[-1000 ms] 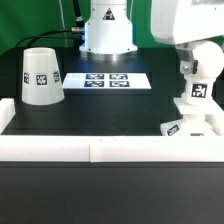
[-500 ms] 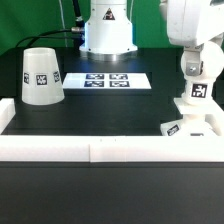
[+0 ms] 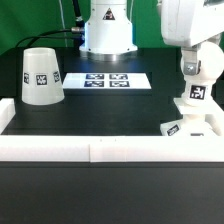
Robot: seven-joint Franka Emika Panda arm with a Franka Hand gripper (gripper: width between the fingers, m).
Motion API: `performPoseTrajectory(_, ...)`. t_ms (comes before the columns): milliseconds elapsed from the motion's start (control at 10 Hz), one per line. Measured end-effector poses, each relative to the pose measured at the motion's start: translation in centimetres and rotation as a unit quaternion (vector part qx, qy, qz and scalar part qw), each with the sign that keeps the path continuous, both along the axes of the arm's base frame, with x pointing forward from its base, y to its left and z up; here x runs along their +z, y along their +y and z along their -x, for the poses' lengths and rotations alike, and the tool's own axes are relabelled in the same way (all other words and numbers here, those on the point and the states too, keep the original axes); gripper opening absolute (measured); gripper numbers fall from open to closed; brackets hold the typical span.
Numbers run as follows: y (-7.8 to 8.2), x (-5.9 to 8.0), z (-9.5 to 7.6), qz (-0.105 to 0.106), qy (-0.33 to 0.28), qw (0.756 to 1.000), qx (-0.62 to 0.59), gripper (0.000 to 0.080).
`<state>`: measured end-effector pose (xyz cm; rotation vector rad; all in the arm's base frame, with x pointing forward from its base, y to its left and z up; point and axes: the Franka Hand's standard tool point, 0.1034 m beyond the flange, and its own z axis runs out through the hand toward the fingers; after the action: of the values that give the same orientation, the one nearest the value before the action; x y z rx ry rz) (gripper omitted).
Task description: Assemble lamp
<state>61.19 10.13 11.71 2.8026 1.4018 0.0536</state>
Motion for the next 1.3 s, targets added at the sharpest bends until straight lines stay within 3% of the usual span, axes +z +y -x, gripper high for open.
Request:
performPoseTrajectory(500, 0.03, -0.07, -0.11, -0.013, -0.009, 0.974, -0.227, 0.0577)
performPoseTrajectory(1100, -0.12, -0.04, -0.16, -0.023, -0.005, 0.875, -0.483, 0.0579)
performPoseTrajectory(1300, -0.28, -0.17, -0.1, -0.025, -0.003, 0.818, -0.575, 0.0579)
